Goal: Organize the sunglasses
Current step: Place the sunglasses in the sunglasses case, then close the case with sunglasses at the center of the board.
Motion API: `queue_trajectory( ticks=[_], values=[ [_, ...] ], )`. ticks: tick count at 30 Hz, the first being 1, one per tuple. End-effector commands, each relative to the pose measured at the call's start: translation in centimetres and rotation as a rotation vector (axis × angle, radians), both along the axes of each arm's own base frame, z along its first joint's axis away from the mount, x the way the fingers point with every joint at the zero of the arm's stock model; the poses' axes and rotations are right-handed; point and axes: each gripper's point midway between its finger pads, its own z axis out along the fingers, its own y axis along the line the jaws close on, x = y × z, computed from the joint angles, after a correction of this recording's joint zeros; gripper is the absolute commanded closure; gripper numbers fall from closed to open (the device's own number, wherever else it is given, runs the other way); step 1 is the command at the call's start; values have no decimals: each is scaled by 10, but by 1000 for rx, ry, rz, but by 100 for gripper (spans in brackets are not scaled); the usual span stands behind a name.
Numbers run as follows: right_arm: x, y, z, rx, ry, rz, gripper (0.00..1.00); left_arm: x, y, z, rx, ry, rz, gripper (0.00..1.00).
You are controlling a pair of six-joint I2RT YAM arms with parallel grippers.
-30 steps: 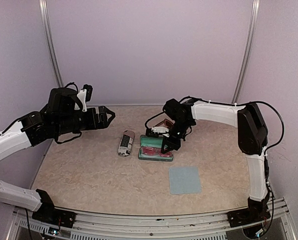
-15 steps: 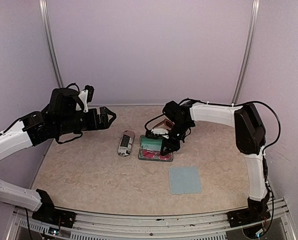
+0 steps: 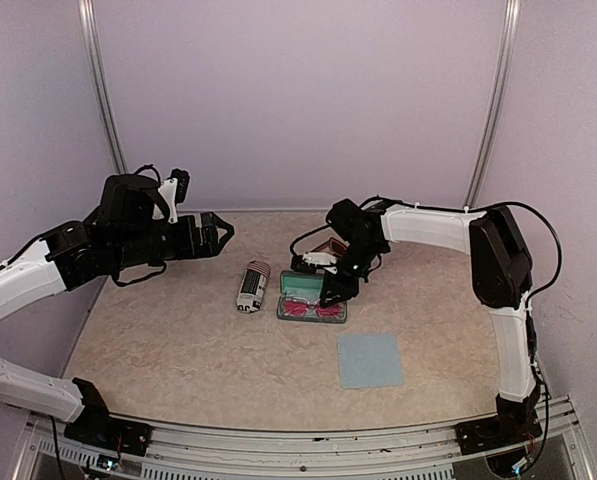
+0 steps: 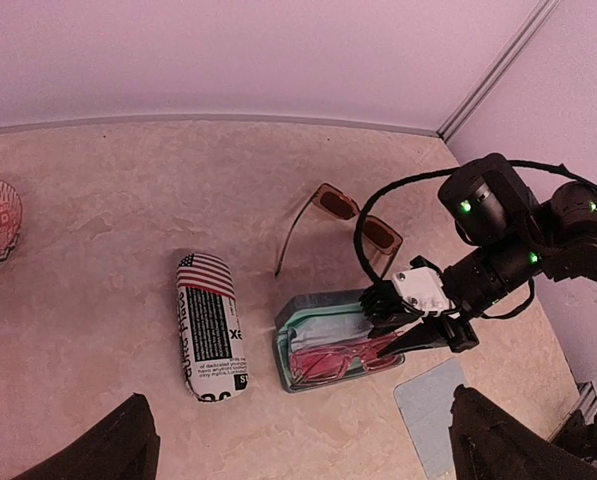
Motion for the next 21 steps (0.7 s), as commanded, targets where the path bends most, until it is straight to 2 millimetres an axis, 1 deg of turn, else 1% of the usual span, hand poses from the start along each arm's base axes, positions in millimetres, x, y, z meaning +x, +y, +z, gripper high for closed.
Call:
queue_trajectory(
  ticks=[1,9,11,17,21],
  values=[
    [17,5,22,43,-77,-23,76,3,1,11,-10,-24,3,1],
    [19,6,42,97,-142,-51,76,3,4,13,-14,-31,17,1],
    [16,7,49,122,-161,-54,75,3,4,14,-17,-31,20,1],
    [9,9,57,170,-188,-81,75,1,6,14,-32,-38,22,1],
    [14,8,80,203,-254,-141,75,3,8,21,-55,-77,36,1]
  ],
)
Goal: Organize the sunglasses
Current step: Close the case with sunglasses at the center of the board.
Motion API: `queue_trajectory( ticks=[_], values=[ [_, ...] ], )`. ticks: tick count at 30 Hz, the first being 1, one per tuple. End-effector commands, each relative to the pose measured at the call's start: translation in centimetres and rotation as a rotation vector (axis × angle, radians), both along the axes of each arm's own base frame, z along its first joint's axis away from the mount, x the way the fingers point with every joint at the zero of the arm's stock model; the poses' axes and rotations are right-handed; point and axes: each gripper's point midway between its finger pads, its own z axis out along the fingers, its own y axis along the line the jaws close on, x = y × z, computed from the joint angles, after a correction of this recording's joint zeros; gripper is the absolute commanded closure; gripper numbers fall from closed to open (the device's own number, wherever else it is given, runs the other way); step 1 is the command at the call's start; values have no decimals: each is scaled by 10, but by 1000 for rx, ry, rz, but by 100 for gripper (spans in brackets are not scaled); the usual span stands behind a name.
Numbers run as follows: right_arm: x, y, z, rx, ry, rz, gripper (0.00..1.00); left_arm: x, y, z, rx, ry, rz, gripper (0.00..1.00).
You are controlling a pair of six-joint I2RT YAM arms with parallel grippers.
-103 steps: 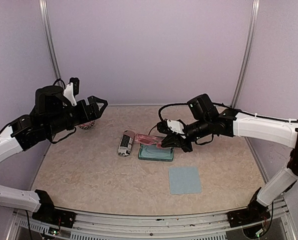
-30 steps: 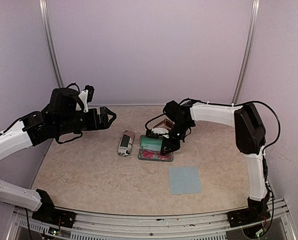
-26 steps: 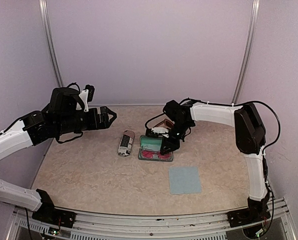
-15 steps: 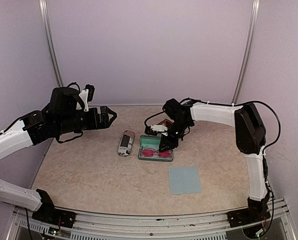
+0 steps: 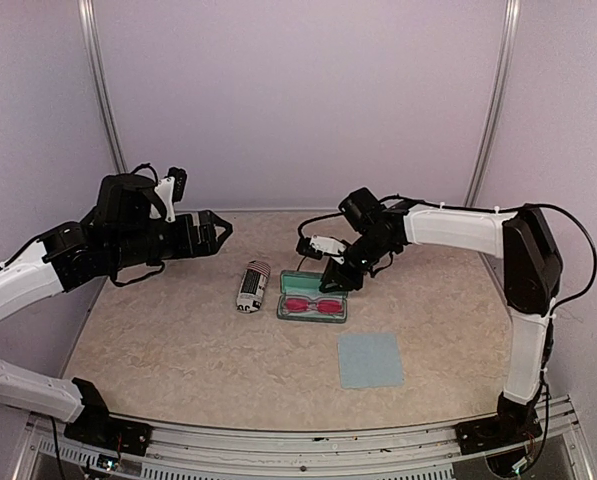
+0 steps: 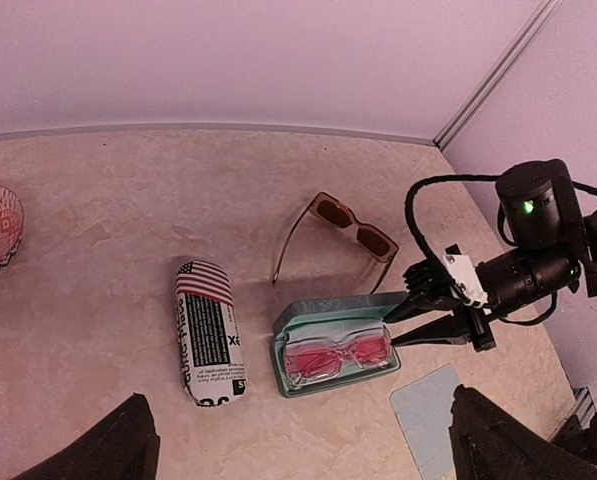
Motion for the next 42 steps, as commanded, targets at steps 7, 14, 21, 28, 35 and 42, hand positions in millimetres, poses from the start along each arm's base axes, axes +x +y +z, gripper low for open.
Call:
queue_trajectory(
  ticks=[7,14,21,28,35,42],
  values=[
    [41,-28,89,123,-352,-334,73,9,11,31,-59,-118,54,1],
    [72,-63,151,244,-553,-540,63,2,19,35,-114,-120,81,1],
    [80,-48,141,484,-227,-621,72,-8,35,41,-95,-110,108,1],
    [86,-32,96,535,-28,-814,75,-17,56,41,-49,-108,151,1],
    [81,1,55,502,40,-954,72,-23,69,36,5,-99,166,1],
    [79,24,30,470,59,-1063,68,-29,70,21,40,-66,145,1]
  ],
)
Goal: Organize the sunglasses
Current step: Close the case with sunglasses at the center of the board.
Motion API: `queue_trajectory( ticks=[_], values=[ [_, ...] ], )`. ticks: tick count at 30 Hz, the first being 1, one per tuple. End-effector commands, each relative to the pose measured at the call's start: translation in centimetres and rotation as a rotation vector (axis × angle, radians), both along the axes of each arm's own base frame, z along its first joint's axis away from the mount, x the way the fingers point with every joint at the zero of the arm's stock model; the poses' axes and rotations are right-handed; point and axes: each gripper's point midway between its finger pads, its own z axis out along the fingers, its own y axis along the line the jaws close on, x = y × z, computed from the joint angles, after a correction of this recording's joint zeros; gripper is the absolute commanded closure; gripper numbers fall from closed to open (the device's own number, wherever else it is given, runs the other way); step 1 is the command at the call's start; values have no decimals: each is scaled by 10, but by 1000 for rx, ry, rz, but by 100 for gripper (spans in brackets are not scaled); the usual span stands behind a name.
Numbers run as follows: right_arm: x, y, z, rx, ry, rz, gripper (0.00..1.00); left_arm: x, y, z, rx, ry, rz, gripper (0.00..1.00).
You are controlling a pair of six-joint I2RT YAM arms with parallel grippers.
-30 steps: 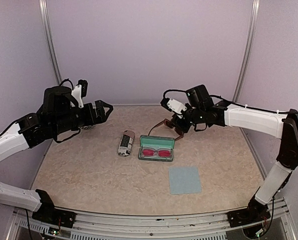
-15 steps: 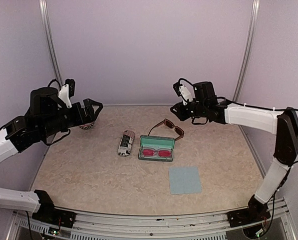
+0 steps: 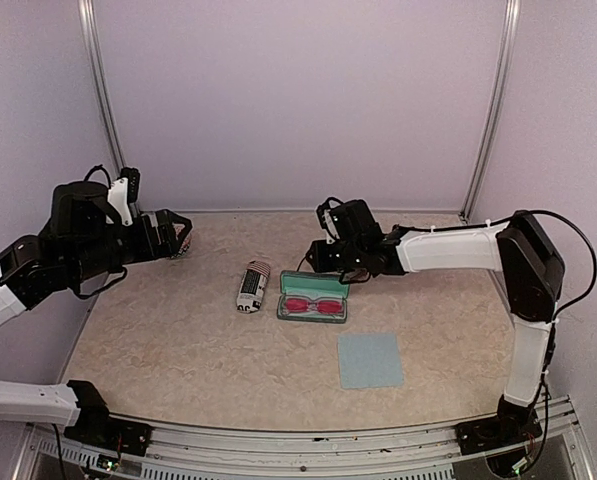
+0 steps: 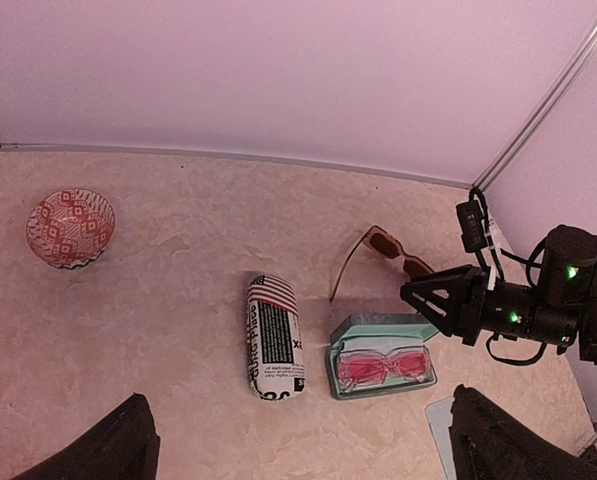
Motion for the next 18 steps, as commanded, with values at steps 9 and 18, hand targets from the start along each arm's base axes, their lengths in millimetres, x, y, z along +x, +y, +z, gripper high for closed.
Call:
queue_trajectory(
  ticks=[9,18],
  values=[
    [19,5,-19,-32,6,-208,67,-12,9,-9,24,10,-24,1],
    [7,11,-46,-127,19,-209,68,-20,17,-12,26,11,-17,1]
  ],
)
